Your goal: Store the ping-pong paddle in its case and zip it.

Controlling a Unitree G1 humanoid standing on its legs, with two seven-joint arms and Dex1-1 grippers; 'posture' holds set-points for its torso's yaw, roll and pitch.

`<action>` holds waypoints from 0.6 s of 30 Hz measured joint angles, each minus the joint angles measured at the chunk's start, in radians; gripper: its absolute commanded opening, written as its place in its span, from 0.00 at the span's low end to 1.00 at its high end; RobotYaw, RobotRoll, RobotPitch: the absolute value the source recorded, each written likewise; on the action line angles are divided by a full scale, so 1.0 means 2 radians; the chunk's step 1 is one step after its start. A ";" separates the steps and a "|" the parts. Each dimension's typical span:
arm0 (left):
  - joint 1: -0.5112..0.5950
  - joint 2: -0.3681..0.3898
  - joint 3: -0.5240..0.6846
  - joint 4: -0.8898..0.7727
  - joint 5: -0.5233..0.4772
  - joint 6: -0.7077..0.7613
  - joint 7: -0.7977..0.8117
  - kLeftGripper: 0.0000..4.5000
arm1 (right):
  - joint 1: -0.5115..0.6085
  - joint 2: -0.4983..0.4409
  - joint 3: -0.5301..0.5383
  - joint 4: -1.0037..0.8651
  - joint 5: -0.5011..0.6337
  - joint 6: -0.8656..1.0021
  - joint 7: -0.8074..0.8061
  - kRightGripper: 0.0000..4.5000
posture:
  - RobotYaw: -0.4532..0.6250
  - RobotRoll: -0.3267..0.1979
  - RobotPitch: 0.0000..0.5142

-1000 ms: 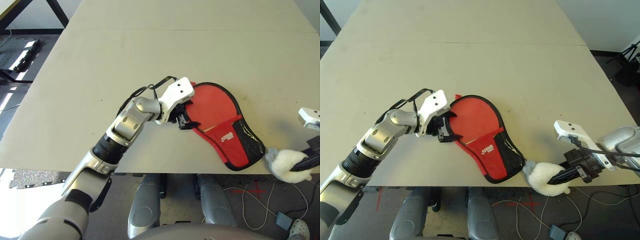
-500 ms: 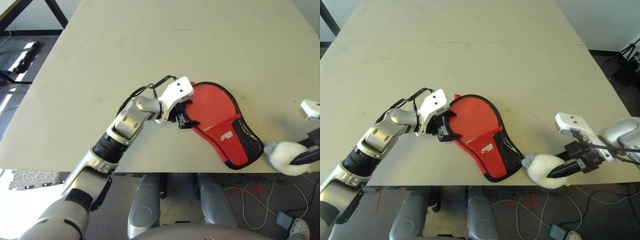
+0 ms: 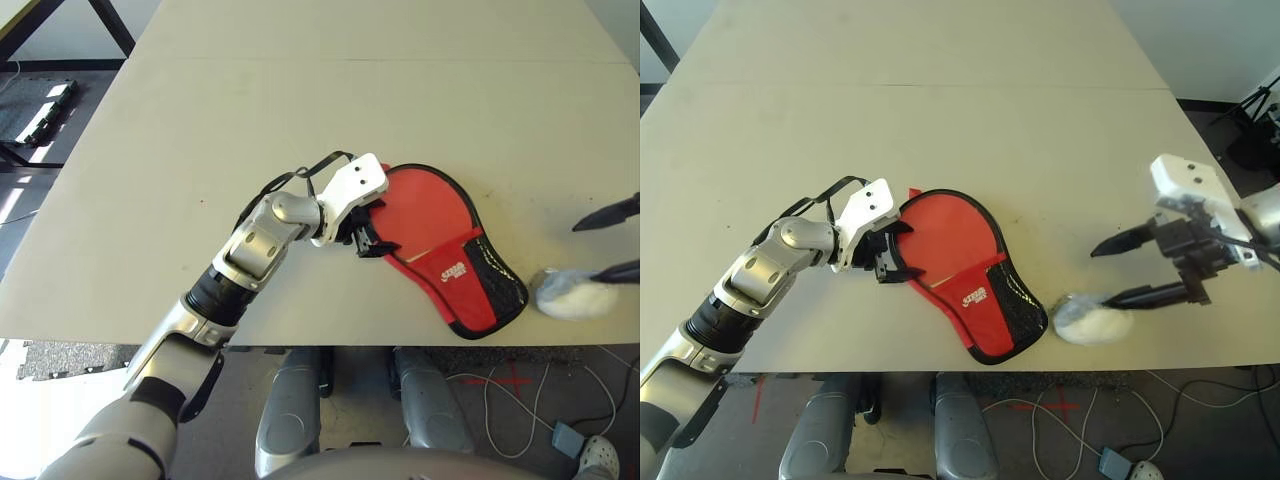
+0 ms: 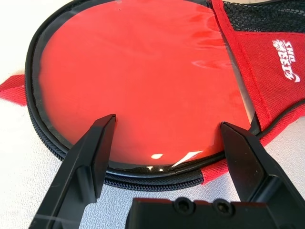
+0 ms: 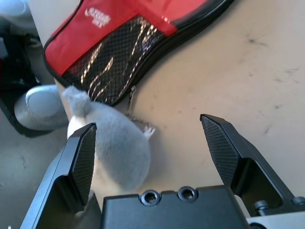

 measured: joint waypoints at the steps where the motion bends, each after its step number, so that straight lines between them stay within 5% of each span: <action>1: 0.002 0.000 0.006 -0.002 -0.004 0.002 -0.001 1.00 | -0.004 0.023 -0.018 0.014 0.004 0.006 0.000 0.99 | 0.38 0.62 0.55; 6: 0.021 0.002 0.044 -0.038 -0.051 0.021 -0.017 1.00 | -0.016 0.141 -0.133 0.103 -0.006 0.026 -0.040 0.99 | 0.40 0.62 0.55; 18: 0.013 0.002 0.218 -0.090 -0.152 0.062 0.046 1.00 | 0.022 0.278 -0.321 0.170 -0.077 -0.024 -0.250 0.99 | 0.41 0.62 0.52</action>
